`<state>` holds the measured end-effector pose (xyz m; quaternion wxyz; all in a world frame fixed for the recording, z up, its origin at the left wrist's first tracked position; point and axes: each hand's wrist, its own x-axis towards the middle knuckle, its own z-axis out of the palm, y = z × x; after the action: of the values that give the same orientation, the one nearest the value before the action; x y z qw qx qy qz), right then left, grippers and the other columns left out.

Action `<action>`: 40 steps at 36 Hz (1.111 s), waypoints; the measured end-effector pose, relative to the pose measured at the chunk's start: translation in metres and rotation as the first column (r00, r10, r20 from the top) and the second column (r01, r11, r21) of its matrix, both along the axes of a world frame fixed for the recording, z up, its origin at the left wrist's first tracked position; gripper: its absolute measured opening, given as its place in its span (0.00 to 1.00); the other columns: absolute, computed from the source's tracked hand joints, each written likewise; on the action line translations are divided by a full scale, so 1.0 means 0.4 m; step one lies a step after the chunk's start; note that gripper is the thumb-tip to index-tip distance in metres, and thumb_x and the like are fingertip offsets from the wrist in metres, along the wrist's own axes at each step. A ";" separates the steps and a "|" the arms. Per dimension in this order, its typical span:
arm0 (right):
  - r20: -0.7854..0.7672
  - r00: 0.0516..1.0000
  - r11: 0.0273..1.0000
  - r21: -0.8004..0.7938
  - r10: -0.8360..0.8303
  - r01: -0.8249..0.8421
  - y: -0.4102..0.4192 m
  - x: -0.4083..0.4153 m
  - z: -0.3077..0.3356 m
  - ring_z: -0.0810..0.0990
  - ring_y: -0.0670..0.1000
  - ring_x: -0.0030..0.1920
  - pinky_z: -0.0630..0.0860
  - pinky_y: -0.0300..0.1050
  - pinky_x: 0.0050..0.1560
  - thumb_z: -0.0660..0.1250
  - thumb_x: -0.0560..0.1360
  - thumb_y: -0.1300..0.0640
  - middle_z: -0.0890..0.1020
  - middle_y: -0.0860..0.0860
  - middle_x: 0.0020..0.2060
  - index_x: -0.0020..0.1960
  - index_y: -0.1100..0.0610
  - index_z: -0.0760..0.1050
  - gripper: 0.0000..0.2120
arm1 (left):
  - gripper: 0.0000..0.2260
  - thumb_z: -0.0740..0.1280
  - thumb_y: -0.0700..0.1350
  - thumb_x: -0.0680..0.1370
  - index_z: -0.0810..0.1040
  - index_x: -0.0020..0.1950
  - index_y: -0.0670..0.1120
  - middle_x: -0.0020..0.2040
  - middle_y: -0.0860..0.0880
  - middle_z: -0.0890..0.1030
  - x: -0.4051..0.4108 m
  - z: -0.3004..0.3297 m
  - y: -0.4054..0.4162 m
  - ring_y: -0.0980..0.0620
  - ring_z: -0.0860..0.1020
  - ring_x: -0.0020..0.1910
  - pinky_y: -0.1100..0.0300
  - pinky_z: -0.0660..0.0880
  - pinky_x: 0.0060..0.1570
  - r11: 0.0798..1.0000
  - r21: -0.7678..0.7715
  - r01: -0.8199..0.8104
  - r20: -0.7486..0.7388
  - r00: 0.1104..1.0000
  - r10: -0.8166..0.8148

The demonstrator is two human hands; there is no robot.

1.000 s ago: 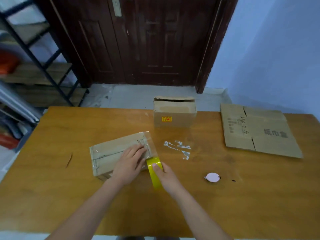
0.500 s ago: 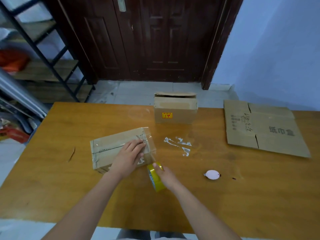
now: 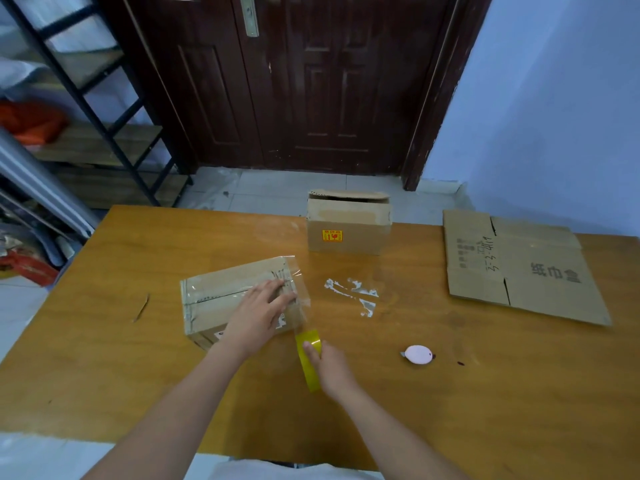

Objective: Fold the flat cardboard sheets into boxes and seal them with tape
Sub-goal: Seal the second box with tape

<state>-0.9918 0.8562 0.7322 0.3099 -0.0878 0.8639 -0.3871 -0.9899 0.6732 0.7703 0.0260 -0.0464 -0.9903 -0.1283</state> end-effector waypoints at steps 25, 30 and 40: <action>-0.344 0.939 0.873 0.455 -0.009 0.175 0.307 -0.126 -0.032 0.59 0.56 0.69 0.61 0.47 0.68 0.65 0.76 0.51 0.59 0.55 0.70 0.72 0.59 0.56 0.31 | 0.48 0.58 0.72 0.69 0.31 0.71 0.52 0.77 0.41 0.40 0.041 -0.029 0.114 0.43 0.40 0.76 0.51 0.37 0.71 0.939 -0.264 -0.218 0.097 0.963 0.251; -0.210 0.968 0.815 0.579 0.140 0.008 0.419 -0.103 -0.078 0.60 0.54 0.68 0.68 0.47 0.64 0.67 0.75 0.54 0.59 0.50 0.71 0.71 0.53 0.62 0.27 | 0.48 0.61 0.71 0.69 0.33 0.73 0.51 0.77 0.40 0.43 0.040 -0.028 0.114 0.43 0.41 0.76 0.50 0.39 0.72 0.951 -0.214 -0.225 0.076 0.966 0.245; -0.222 0.975 0.909 0.410 0.022 0.073 0.354 -0.128 -0.033 0.72 0.55 0.57 0.70 0.46 0.50 0.63 0.78 0.51 0.74 0.54 0.58 0.62 0.57 0.70 0.15 | 0.48 0.60 0.72 0.69 0.32 0.72 0.51 0.77 0.41 0.42 0.041 -0.025 0.114 0.43 0.40 0.76 0.50 0.36 0.70 0.947 -0.230 -0.224 0.079 0.966 0.247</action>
<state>-1.0429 0.9978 0.7188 0.2182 -0.0512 0.9565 -0.1865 -0.9736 0.7189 0.7602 -0.0174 0.0767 -0.9968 -0.0166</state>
